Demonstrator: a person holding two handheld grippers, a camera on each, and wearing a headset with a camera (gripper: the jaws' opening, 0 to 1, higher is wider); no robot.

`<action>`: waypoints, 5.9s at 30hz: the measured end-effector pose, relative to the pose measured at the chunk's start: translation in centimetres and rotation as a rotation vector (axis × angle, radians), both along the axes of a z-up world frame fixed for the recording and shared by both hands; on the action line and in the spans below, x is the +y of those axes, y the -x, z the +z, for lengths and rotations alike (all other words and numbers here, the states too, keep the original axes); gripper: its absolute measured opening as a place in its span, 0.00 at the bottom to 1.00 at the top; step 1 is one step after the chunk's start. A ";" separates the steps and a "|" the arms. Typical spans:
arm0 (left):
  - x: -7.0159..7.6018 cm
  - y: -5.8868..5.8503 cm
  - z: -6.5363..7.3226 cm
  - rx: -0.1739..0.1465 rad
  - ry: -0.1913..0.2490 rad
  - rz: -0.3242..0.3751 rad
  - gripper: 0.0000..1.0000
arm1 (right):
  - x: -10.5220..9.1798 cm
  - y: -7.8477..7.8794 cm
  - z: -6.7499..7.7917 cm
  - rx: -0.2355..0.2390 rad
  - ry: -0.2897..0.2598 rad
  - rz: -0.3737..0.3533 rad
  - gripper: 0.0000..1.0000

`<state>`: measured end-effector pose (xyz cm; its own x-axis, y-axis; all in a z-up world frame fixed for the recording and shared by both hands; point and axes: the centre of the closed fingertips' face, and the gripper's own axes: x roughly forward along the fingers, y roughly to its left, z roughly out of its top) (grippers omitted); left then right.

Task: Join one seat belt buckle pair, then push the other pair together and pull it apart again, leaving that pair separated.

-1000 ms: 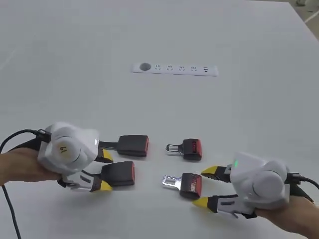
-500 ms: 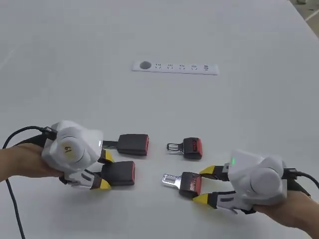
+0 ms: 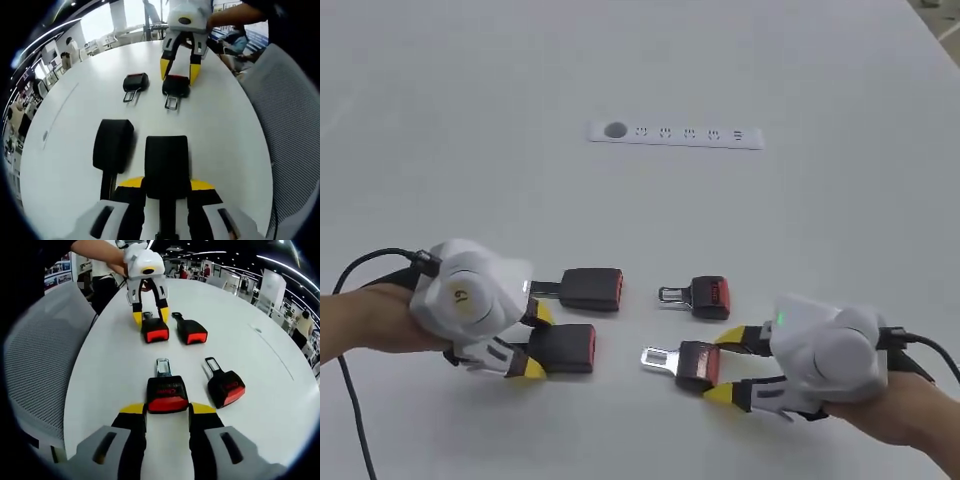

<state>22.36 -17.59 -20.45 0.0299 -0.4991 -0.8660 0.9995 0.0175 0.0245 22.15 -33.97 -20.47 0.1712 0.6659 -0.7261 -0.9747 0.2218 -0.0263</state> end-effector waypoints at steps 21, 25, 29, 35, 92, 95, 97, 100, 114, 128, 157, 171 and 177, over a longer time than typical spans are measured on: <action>0.2 0.0 -0.2 0.041 -0.020 -0.005 0.33 | 2.4 -0.2 -0.1 -0.003 -0.004 0.041 0.31; 0.1 0.0 -0.3 0.047 -0.025 -0.008 0.33 | 2.9 -0.4 0.0 -0.003 -0.008 0.045 0.31; 0.2 0.0 -0.3 0.048 -0.028 -0.007 0.33 | 3.3 -0.4 0.0 -0.004 -0.010 0.048 0.31; 0.2 -0.1 -0.4 0.051 -0.039 -0.010 0.33 | 4.1 -0.5 0.0 -0.007 -0.012 0.060 0.31; 0.1 0.0 -0.3 0.044 -0.058 -0.029 0.32 | 7.4 -0.5 -0.3 0.007 -0.024 0.107 0.29; 0.0 0.0 -0.3 0.043 -0.058 -0.031 0.32 | 7.4 -0.4 -0.3 0.009 -0.022 0.101 0.28; 0.0 0.0 -0.2 0.043 -0.057 -0.034 0.32 | 7.4 -0.4 -0.3 0.010 -0.022 0.103 0.28; 0.0 0.0 -0.3 0.040 -0.061 -0.041 0.32 | 7.6 -0.4 -0.3 0.012 -0.019 0.107 0.28; -0.1 0.1 -0.2 0.040 -0.062 -0.044 0.31 | 7.8 -0.3 -0.3 0.013 -0.008 0.113 0.27; 0.0 0.0 -0.2 0.046 -0.074 -0.045 0.31 | 9.1 0.0 -0.3 0.029 -0.013 0.133 0.27; -0.2 -0.2 -0.4 0.050 -0.085 -0.017 0.31 | 8.7 -0.2 -0.1 0.009 -0.020 0.113 0.27; 0.1 -0.6 -0.6 0.071 -0.086 0.043 0.31 | 8.5 -0.2 0.0 0.002 -0.029 0.115 0.27; -0.1 -0.4 -0.5 0.053 -0.073 0.013 0.32 | 8.3 -0.1 0.2 0.007 -0.032 0.120 0.29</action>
<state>22.76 -17.71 -20.94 -0.0109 -0.4348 -0.9005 0.9992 0.0301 -0.0266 22.29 -25.69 -20.24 0.0840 0.7040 -0.7052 -0.9944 0.1044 -0.0141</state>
